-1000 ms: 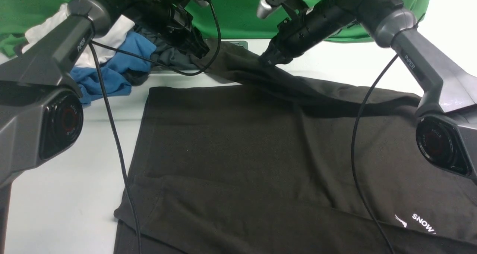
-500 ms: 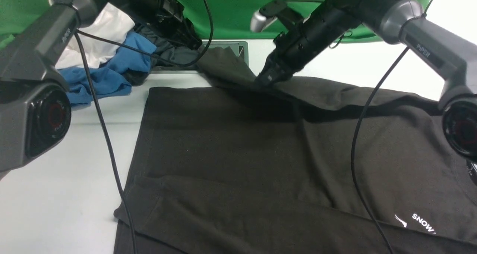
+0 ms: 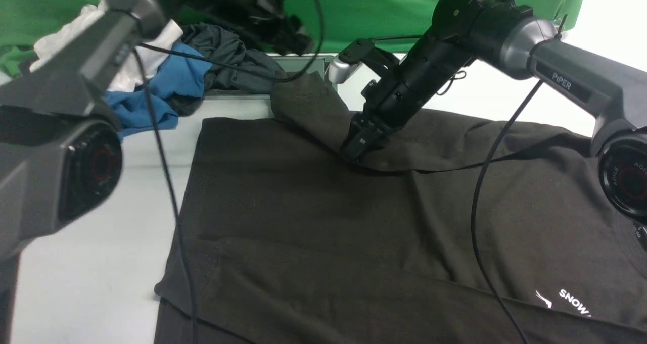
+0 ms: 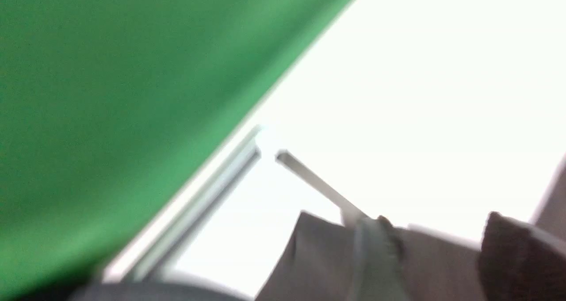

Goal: Fold a long-sleeved shirt on a white desktop.
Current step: 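Grab the top left corner of the dark shirt with the left gripper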

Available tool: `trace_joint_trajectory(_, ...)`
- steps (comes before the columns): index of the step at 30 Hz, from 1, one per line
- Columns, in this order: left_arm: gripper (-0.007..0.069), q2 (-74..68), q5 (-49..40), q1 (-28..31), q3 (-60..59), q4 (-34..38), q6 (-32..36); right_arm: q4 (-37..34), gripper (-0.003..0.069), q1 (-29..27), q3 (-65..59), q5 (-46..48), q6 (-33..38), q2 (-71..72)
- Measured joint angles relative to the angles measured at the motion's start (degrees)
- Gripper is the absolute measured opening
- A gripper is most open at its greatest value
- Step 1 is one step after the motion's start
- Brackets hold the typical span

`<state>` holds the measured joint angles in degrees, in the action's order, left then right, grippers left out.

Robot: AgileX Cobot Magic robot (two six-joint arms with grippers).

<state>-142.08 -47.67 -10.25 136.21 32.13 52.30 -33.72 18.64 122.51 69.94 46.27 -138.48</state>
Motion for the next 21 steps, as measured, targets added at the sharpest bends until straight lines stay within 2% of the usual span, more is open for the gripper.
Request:
trace_joint_trajectory(1, 0.0367, -0.2, 0.4, -0.3, 0.0, 0.1, -0.1, 0.0, 0.0403, -0.1, 0.0, 0.0, -0.2, 0.0)
trace_joint_trajectory(3, 0.0435, -2.4, 4.7, -1.7, 0.0, 0.3, -0.6, 1.0, 0.0377, -1.1, 0.0, 0.0, -3.3, 0.2)
trace_joint_trajectory(7, 0.048, -6.6, 11.7, -3.0, 0.0, 0.3, -3.2, 2.2, 0.0281, -3.2, 0.0, 0.0, -6.7, 1.5)
trace_joint_trajectory(10, 0.0483, -9.4, 15.4, -3.2, 0.0, 0.3, -5.6, 2.6, 0.024, -4.4, 0.0, 0.0, -7.7, 2.7)
trace_joint_trajectory(18, 0.0486, -12.1, 18.8, -3.3, 0.0, -0.7, -7.8, 2.5, 0.024, -4.6, 0.0, 0.0, -7.9, 4.2)
trace_joint_trajectory(21, 0.042, -12.1, 18.1, -3.4, 0.4, -3.0, -8.2, 2.5, 0.024, -4.6, 0.0, 0.0, -7.9, 4.2)
